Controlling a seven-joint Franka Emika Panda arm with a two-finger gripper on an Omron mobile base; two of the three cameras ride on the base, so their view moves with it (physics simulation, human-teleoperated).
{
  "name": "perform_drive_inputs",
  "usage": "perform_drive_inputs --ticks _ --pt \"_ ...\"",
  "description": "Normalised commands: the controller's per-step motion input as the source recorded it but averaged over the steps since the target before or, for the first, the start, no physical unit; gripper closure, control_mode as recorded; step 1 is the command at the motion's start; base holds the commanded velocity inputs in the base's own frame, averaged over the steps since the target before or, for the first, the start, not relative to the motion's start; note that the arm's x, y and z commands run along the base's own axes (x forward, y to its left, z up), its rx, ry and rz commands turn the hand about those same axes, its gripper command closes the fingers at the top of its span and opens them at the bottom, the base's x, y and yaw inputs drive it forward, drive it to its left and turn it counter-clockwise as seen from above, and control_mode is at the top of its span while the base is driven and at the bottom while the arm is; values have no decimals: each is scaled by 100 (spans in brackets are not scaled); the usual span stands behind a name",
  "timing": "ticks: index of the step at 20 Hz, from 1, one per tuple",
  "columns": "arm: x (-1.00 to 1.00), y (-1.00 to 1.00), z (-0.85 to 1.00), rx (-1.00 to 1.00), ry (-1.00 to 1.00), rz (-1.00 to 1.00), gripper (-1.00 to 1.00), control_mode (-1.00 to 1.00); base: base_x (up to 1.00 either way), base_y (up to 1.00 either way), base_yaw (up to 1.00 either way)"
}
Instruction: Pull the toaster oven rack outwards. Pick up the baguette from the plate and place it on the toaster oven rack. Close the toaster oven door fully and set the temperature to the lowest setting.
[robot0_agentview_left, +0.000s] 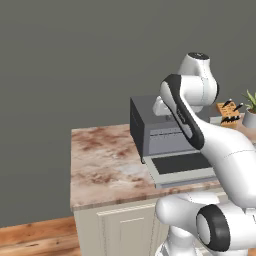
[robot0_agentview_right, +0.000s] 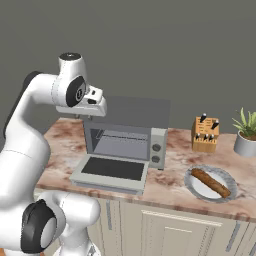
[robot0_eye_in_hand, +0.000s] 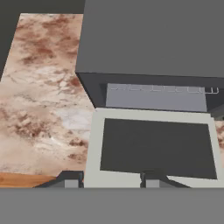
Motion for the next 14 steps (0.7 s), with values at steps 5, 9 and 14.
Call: perform_drive_inputs --ticks 5,9,14 --pt "-17 -5 -10 0 -2 0 -100 -100 0 0 0" --pt "-28 -8 -46 -6 -3 0 -100 -100 0 0 0" --pt "-15 -20 -41 -4 -2 0 -100 -100 0 0 0"
